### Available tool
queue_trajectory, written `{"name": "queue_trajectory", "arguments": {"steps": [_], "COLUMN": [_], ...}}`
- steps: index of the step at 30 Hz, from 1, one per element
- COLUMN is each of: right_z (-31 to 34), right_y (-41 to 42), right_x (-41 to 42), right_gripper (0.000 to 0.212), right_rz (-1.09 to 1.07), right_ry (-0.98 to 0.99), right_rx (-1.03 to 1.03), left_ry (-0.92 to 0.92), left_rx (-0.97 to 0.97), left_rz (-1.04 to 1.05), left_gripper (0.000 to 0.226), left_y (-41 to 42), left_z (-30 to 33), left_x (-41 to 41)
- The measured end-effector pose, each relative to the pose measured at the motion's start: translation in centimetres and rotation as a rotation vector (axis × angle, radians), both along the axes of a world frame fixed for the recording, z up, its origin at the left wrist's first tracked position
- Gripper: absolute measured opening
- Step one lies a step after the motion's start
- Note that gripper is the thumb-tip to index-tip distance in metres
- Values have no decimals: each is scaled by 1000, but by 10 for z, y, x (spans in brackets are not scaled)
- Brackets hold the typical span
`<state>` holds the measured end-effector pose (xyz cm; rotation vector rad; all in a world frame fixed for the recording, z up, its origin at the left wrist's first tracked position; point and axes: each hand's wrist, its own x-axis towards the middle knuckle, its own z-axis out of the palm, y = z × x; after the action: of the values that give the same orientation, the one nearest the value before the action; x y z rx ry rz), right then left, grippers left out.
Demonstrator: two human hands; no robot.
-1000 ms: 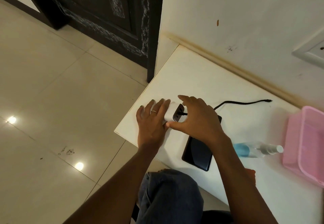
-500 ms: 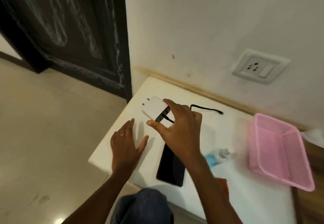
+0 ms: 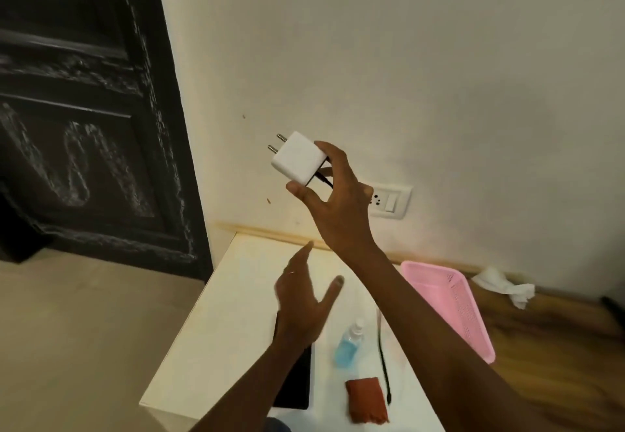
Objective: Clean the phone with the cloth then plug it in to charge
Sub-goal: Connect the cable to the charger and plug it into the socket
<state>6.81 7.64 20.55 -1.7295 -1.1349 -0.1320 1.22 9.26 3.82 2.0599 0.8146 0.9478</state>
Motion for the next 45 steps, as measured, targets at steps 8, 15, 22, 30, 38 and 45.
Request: {"name": "queue_trajectory", "arguments": {"steps": [8,15,22,30,38,45], "right_z": [48,52,-24,-121,-150,-167], "right_y": [-13,-31,-40,-33,-21,-5], "right_x": [13,59,111,133,157,159], "right_gripper": [59,54,56,58,57,60], "right_rz": [-100,-329,-521,-605,-557,-571], "right_ry": [-25,160,440,524,482,448], "right_rx": [78,142,165,-4,21,23], "left_ry": [-368,-258,44,20,-70,-196], "left_rx": [-750,-664,-440,-168,-218,-194], "left_rz": [-407,-344,60,483,409,329], "left_gripper": [34,41,24,21,21,20], "left_y": [-60,-64,-21,-2,-23,-19], "left_z": [107,86,23,-12,-56,-56], "left_x": [24,-27,-32,18,41,53]}}
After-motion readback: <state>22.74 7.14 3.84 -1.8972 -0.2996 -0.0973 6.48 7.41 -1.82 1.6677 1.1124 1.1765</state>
